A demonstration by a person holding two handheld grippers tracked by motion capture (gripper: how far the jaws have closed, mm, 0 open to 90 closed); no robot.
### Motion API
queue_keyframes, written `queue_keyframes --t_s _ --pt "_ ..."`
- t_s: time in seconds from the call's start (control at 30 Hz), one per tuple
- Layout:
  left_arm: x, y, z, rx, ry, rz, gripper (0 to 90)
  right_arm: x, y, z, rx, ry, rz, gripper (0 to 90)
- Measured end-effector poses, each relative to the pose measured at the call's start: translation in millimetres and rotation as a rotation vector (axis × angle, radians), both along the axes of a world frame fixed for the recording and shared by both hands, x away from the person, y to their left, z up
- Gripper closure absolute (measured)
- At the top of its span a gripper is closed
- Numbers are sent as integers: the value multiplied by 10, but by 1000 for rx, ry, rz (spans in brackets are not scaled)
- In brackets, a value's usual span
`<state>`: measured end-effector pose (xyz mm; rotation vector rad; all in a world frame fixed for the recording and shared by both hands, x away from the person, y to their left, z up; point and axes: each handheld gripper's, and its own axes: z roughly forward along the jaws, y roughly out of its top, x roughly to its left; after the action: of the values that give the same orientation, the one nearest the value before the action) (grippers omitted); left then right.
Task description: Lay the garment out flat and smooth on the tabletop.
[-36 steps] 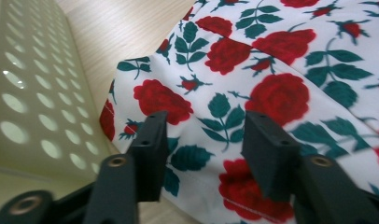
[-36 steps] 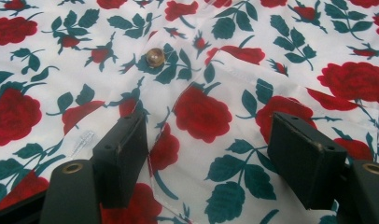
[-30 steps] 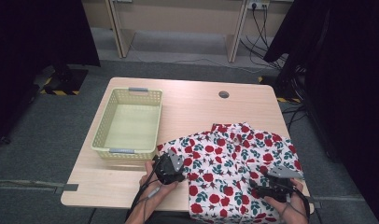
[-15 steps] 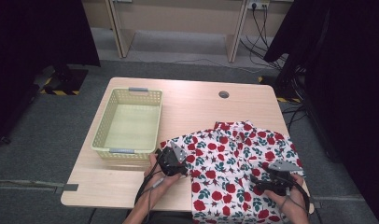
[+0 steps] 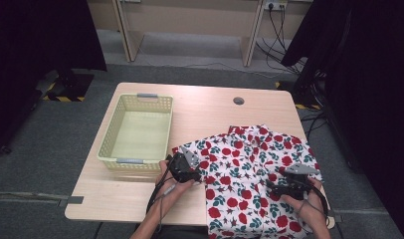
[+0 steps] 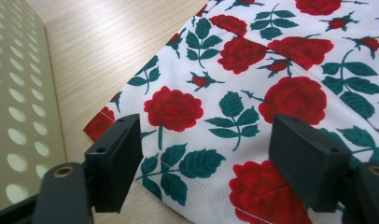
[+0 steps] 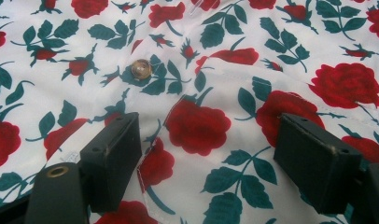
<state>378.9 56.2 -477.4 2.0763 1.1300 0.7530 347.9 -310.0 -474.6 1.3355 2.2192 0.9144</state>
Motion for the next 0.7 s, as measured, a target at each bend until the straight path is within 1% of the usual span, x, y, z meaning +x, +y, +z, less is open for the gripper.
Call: queue_keyframes --t_s 0.07,0.1,0.13,0.17,0.2,0.27,0.3,0.37,0.47,0.53,0.57,0.6,0.7 --pt "-26 18 42 -69 -16 -8 219 -9 -10 -4 23 3 15 194" --pt "-48 24 72 -91 -28 -9 215 -17 -23 3 50 -2 21 195" --pt "-73 30 103 -94 -41 -10 212 -29 -38 19 84 -14 21 195" --pt "-101 36 131 -99 -43 -20 203 -40 -55 45 105 -27 22 195" --pt "-130 41 154 -113 -36 -30 203 -55 -65 77 113 -37 19 193" --pt "-183 41 185 -132 -13 -44 185 -85 -74 139 115 -53 23 191" --pt "-204 42 199 -135 -1 -54 181 -97 -72 162 118 -56 21 189" --pt "-245 42 222 -158 16 -60 168 -117 -52 190 114 -59 24 184" --pt "-320 37 243 -171 25 -85 146 -140 -14 195 107 -55 32 172" --pt "-377 34 240 -177 39 -102 120 -154 0 192 107 -54 32 161" --pt "-377 34 240 -177 39 -102 111 -161 4 191 107 -51 34 155" --pt "-429 42 230 -183 37 -113 103 -169 5 191 108 -49 36 144" --pt "-505 70 201 -182 38 -116 55 -201 2 193 125 -46 35 118"
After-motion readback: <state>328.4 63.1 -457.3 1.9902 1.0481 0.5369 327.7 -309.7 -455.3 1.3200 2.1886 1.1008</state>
